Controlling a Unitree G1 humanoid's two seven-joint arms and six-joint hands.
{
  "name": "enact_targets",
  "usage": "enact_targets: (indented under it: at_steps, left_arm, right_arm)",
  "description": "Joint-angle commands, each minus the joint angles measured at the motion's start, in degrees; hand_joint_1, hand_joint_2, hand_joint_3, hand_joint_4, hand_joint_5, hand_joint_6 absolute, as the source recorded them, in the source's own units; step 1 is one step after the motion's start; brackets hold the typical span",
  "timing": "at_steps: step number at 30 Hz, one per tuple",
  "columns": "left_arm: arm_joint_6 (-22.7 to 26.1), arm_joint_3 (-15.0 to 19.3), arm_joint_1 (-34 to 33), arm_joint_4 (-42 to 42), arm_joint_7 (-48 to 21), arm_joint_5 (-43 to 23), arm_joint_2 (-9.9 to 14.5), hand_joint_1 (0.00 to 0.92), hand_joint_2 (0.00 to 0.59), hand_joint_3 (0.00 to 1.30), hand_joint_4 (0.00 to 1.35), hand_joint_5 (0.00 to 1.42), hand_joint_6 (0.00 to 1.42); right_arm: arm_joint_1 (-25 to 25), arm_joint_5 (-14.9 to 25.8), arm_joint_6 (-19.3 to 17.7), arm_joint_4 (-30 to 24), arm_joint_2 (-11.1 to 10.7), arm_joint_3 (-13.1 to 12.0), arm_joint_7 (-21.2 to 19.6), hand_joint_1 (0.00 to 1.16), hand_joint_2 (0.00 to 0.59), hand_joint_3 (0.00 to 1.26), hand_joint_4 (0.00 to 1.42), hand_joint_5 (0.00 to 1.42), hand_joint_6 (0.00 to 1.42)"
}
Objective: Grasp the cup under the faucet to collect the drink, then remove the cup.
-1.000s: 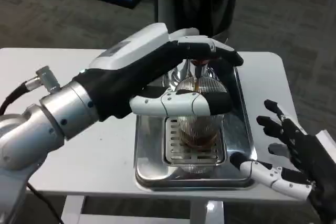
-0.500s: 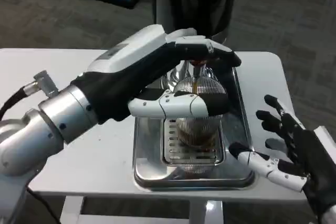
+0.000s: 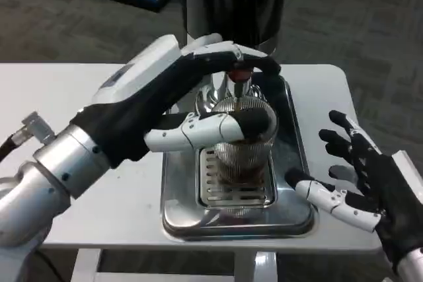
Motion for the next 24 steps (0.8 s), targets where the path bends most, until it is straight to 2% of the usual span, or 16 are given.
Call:
enact_targets:
  at_steps: [1,15,24]
  left_arm:
    - [2.95,1.79,4.0,0.77,0.99,1.87,0.29,0.0,0.079,0.33,0.21,0.11,0.0]
    - [-0.89,4.53,5.6,2.78,8.56,6.18,-2.0,0.0,0.081,0.15,0.01,0.05,0.0]
    - [-1.68,5.89,7.54,2.46,9.47,6.09,-2.54,0.0,0.063,0.04,0.0,0.0,0.0]
  right_arm:
    - [-0.51,0.62,-1.54,1.58,0.17,0.48,-1.01,0.73,0.183,0.08,0.16,0.15,0.26]
    - [-1.75,-0.03,-3.36,5.52,2.52,2.77,-5.11,0.73,0.183,0.08,0.17,0.16,0.27]
    - [-1.33,0.14,-3.8,5.65,2.35,2.97,-5.73,0.73,0.183,0.08,0.17,0.16,0.27]
